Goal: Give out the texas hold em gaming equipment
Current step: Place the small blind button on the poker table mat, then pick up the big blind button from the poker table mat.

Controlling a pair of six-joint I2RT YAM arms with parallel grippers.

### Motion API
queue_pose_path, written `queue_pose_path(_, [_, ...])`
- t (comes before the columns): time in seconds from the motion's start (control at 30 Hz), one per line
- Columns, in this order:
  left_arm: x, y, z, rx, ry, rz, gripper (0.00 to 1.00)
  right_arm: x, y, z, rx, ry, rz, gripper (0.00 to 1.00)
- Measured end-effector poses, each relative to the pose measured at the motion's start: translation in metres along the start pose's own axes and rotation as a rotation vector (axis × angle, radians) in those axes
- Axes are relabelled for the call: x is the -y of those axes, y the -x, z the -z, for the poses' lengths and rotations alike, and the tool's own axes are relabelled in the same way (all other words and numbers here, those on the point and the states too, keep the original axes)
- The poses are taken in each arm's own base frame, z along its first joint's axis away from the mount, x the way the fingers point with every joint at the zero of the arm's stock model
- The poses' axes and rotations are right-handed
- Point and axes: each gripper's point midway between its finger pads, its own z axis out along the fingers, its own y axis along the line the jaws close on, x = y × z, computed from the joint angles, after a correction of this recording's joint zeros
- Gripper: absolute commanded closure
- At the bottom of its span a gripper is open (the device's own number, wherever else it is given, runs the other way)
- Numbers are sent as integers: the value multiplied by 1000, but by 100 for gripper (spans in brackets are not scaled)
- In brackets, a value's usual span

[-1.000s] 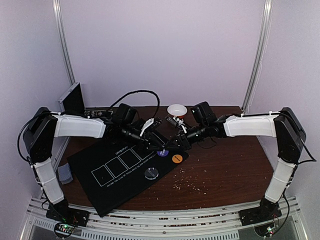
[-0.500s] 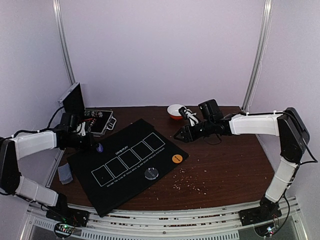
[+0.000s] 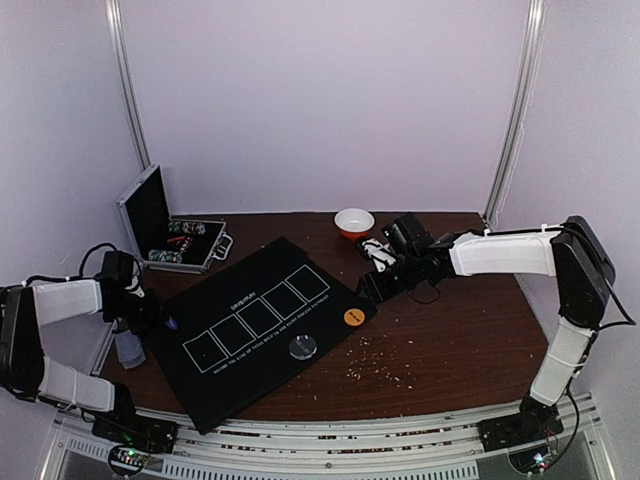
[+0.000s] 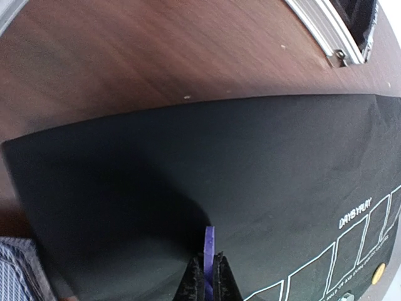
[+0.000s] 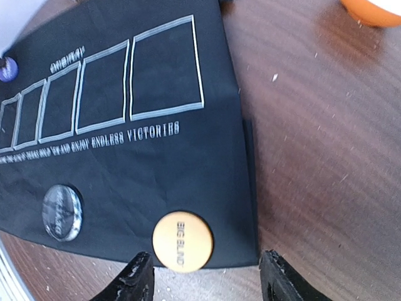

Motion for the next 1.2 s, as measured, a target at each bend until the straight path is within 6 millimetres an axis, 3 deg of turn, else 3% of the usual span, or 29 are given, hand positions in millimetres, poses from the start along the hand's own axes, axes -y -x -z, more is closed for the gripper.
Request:
queue_pose_path(0.1, [-6, -1, 4, 15, 26, 12, 100, 0, -10, -2, -40, -32, 5, 21])
queue_pose_path(0.2, [-10, -2, 5, 25, 31, 26, 100, 3, -15, -3, -62, -71, 8, 17])
queue_pose_path(0.37, [-13, -2, 3, 26, 40, 42, 71, 5, -19, -9, -100, -139, 31, 16])
queue_pose_path(0.47, [-28, -12, -2, -12, 104, 60, 53, 0, -19, -14, -114, -171, 63, 16])
queue_pose_path(0.57, [-34, -12, 0, -9, 140, 61, 43, -11, -18, -18, -125, -188, 106, 18])
queue_pose_path(0.8, [-36, 3, 14, 43, 194, 31, 37, -23, -18, -30, -153, -194, 143, 23])
queue_pose_path(1.1, [-8, 47, 39, 175, 154, -45, 35, -15, -48, -55, -268, -213, 130, 33])
queue_pose_path(1.2, [-1, 57, 45, 203, 142, -69, 35, -17, -48, -54, -275, -215, 128, 43])
